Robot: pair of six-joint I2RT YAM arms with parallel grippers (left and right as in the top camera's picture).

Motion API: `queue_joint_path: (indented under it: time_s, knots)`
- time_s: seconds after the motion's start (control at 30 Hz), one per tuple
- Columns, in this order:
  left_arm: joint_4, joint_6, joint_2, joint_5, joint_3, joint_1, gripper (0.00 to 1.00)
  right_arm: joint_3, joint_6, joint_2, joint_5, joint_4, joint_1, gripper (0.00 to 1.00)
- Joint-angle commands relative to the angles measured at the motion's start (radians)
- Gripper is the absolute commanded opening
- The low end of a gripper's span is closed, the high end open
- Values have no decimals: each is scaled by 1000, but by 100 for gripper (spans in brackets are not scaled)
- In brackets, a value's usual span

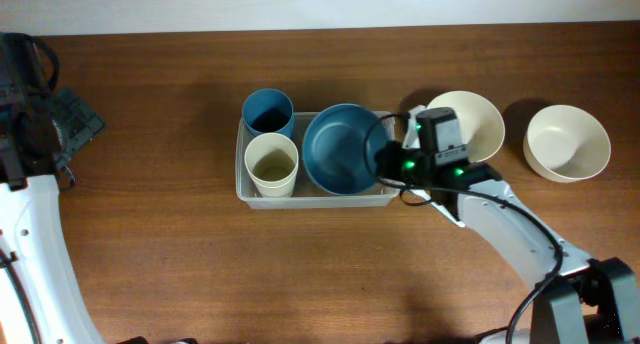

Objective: Pack container
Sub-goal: 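Carry the blue bowl into the container's right side and release, then move the right gripper to the front cream bowl at right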

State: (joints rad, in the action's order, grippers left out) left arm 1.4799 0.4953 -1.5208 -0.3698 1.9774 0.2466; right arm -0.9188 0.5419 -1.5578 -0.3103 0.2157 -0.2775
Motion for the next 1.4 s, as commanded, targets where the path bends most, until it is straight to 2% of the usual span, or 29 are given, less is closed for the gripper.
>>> queue_joint_path:
  time_s: [0.0, 0.6, 0.67, 0.77, 1.37]
  knots:
    - [1, 13, -3, 1, -2, 4, 100, -28, -1, -4, 56, -12, -57, 4]
    - [1, 13, -3, 1, -2, 4, 100, -28, 16, -5, 92, 4, -69, 5]
    - [1, 13, -3, 1, -2, 4, 100, -28, 16, -5, 100, 9, -69, 19]
    - [1, 13, -3, 1, -2, 4, 100, -28, 16, -5, 102, 13, -69, 26]
    - [1, 13, -3, 1, -2, 4, 100, -40, 7, -5, 68, 20, -69, 26]
